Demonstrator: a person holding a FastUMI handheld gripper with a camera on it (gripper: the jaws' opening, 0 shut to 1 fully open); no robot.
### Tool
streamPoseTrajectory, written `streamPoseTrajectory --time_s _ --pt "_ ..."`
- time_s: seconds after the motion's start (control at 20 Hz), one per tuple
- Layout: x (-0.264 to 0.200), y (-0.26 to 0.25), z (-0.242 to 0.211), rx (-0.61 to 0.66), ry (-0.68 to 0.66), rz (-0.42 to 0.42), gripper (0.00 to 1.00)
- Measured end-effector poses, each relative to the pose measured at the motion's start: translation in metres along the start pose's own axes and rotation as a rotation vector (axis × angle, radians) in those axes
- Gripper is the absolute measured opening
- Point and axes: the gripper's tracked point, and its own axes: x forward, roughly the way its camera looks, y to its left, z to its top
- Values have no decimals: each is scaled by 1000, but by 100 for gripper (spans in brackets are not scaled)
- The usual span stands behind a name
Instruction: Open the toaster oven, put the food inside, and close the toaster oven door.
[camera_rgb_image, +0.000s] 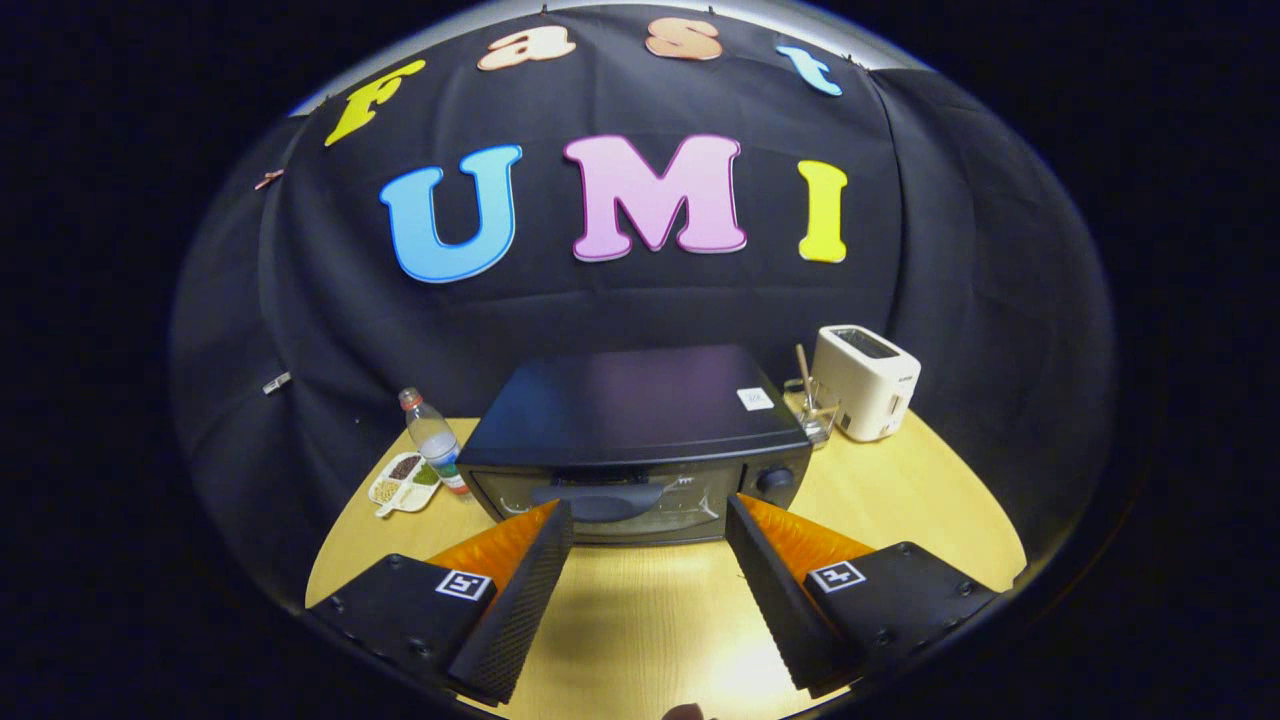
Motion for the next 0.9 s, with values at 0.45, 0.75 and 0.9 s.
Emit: streamPoseTrajectory --time_s 0.45,0.75,0.9 --pt "-94 -70 110 -15 -250 -18 99" --pt "-153 -119 161 -42 -377 -34 99" --pt "-172 -136 173 -44 -402 -32 98"
